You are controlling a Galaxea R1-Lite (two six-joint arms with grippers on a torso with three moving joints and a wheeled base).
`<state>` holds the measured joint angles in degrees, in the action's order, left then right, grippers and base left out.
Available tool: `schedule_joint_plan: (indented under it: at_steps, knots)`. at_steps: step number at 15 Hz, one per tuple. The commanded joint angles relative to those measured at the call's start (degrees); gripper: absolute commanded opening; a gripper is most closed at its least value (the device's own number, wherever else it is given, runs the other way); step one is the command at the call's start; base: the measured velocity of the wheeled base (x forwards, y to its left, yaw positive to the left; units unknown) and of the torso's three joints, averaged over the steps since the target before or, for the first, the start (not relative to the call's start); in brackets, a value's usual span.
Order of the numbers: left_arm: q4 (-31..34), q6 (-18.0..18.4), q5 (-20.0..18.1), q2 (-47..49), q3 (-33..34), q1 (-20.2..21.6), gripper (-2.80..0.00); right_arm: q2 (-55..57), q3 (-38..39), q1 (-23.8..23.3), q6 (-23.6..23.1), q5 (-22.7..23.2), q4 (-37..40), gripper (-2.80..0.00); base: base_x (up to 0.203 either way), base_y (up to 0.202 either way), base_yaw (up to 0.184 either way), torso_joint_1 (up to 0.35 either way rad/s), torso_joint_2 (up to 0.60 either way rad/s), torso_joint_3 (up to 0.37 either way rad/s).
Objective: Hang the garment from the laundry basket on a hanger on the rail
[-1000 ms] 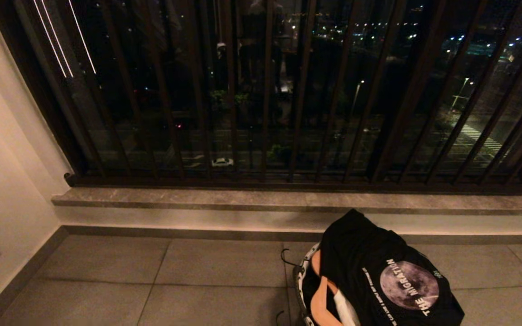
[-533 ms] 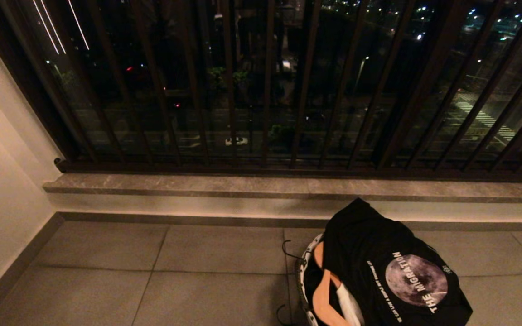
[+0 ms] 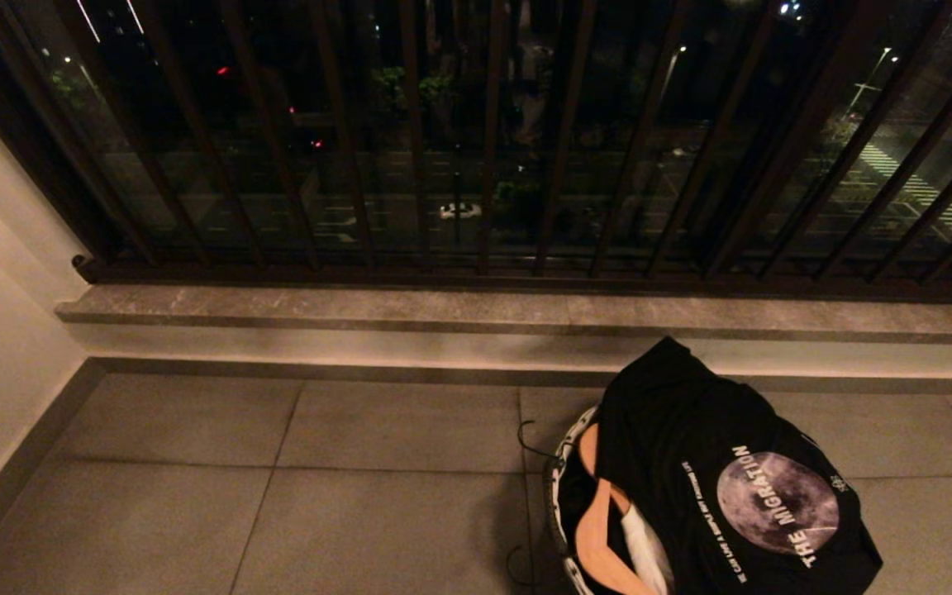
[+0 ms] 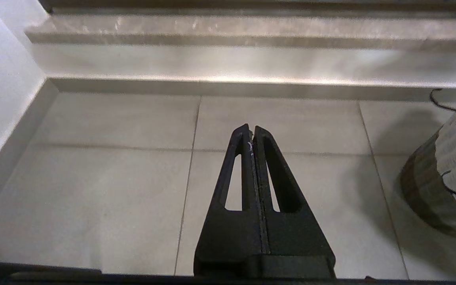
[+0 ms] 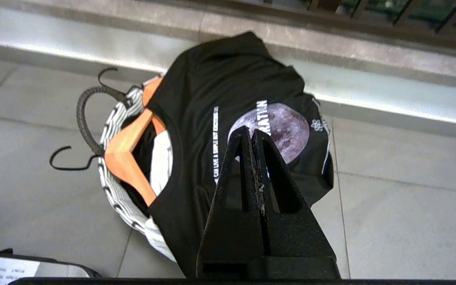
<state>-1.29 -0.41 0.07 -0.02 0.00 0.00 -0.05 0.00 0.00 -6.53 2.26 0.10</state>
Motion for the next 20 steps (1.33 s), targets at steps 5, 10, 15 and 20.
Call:
schedule_joint_plan:
  at_steps: [5, 10, 15, 20]
  knots:
    - [0.0, 0.1, 0.0, 0.0, 0.4, 0.0, -2.80, 0.0, 0.0, 0.0, 0.1, -0.1, 0.0, -2.80, 0.000, 0.000, 0.000, 0.004, 0.01, -0.198]
    - [0.0, 0.1, 0.0, 0.0, 0.4, 0.0, -2.80, 0.0, 0.0, 0.0, -0.1, -0.1, 0.0, -2.80, 0.000, 0.000, 0.000, 0.001, 0.00, -0.196]
    - [0.0, 0.0, 0.0, 0.0, 0.4, 0.0, -2.80, 0.5, -0.4, 0.0, 0.1, 0.0, 1.0, -2.80, 0.000, 0.000, 0.000, 0.001, 0.00, -0.196]
    - [0.0, 0.1, -0.1, 0.0, 0.4, 0.0, -2.80, 25.1, -13.6, 0.1, 1.1, 6.8, 4.1, -2.80, 0.000, 0.000, 0.000, 0.003, 0.00, -0.052]
